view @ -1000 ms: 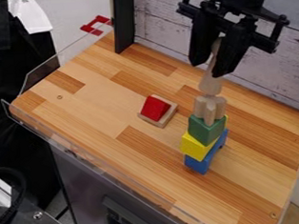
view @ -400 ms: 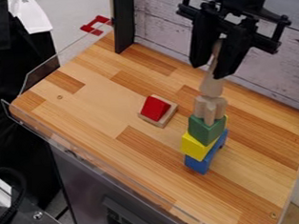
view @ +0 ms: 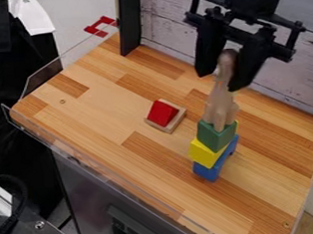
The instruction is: Placed the cylinder with sphere on top on the tower
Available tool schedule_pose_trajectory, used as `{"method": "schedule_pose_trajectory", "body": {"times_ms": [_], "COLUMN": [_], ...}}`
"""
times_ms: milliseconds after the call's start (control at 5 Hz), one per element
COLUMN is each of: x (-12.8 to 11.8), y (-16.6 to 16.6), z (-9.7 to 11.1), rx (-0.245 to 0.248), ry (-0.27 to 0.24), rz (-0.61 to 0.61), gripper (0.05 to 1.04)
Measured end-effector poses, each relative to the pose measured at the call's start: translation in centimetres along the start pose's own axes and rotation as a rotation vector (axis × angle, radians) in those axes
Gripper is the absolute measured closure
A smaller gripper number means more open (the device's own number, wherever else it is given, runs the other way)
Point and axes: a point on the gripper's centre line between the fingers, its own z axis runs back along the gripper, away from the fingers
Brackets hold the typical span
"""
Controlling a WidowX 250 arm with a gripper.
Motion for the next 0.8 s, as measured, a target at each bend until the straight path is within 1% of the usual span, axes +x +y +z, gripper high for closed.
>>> {"method": "schedule_pose_trajectory", "body": {"times_ms": [200,400,600,800], "x": [0.0,0.0,0.2,0.6], "y": [0.1,0.9,2.9,5.2], "z": [0.0,1.2,4.3,6.5], "rx": [-0.023,-0.053,-0.084,-0.101], "ry": [0.003,-0.035,-0.132,-0.203], "rz": [0.005,0.031,0.071,0.102], "gripper": [0.12,0.083,0.084,0.084]}}
